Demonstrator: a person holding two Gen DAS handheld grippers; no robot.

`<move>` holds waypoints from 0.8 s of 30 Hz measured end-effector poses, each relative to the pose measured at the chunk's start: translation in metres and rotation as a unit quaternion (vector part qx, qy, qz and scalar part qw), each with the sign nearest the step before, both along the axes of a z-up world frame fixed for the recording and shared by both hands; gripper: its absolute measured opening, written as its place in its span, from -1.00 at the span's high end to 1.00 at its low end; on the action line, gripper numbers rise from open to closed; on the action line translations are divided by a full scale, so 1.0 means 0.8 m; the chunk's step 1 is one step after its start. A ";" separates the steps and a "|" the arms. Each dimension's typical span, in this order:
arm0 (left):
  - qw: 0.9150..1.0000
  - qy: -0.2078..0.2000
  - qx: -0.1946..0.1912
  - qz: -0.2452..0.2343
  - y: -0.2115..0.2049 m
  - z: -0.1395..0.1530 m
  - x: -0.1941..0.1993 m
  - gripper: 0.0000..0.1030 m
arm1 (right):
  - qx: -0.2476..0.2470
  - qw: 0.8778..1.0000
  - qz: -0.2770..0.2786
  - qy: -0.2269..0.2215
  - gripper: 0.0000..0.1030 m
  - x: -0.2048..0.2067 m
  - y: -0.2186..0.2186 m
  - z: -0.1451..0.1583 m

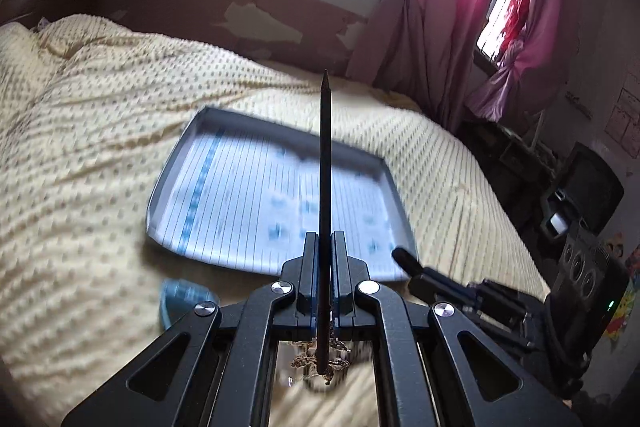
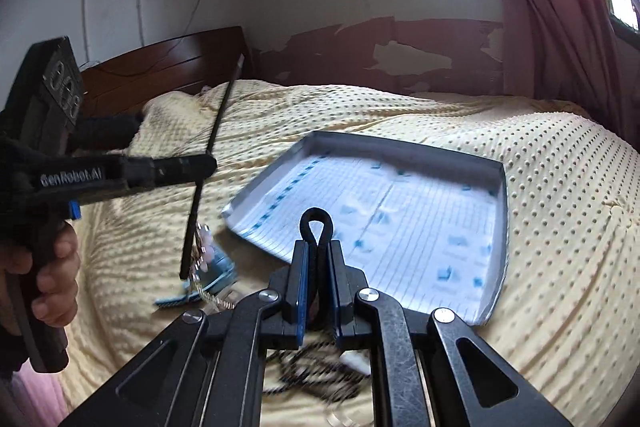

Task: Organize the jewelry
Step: 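Carry both held items into the gray tray and open both tools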

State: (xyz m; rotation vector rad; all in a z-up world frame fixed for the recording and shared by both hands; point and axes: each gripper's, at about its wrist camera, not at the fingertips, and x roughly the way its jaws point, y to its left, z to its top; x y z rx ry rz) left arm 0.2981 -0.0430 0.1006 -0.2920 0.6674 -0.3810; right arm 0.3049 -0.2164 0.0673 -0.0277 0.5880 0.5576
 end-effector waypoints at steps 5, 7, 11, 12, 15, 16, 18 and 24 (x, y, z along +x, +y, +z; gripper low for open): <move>0.999 -0.031 -0.013 0.021 -0.005 0.022 0.083 0.94 | 0.005 0.999 -0.032 0.022 0.83 0.068 -0.016 -0.022; 0.999 -0.038 -0.019 0.032 -0.002 0.023 0.110 0.94 | 0.004 0.999 -0.041 0.029 0.83 0.086 -0.018 -0.034; 0.997 -0.031 -0.047 0.050 0.003 0.004 0.152 0.94 | 0.001 0.997 -0.050 0.060 0.83 0.117 -0.017 -0.069; 0.997 -0.019 -0.049 0.052 0.002 -0.010 0.163 0.94 | -0.001 0.997 -0.049 0.067 0.83 0.122 -0.016 -0.076; 0.998 0.012 -0.031 0.055 -0.002 -0.047 0.177 0.94 | -0.012 0.995 -0.047 0.084 0.82 0.127 -0.012 -0.098; 0.998 0.028 -0.030 0.054 -0.003 -0.061 0.181 0.94 | -0.015 0.995 -0.046 0.088 0.82 0.128 -0.011 -0.105; 0.996 0.059 -0.037 0.052 -0.001 -0.088 0.189 0.94 | -0.022 0.995 -0.043 0.093 0.77 0.128 -0.008 -0.112; 0.991 0.116 -0.033 0.051 0.004 -0.127 0.204 0.94 | -0.030 0.995 -0.038 0.092 0.32 0.126 -0.006 -0.114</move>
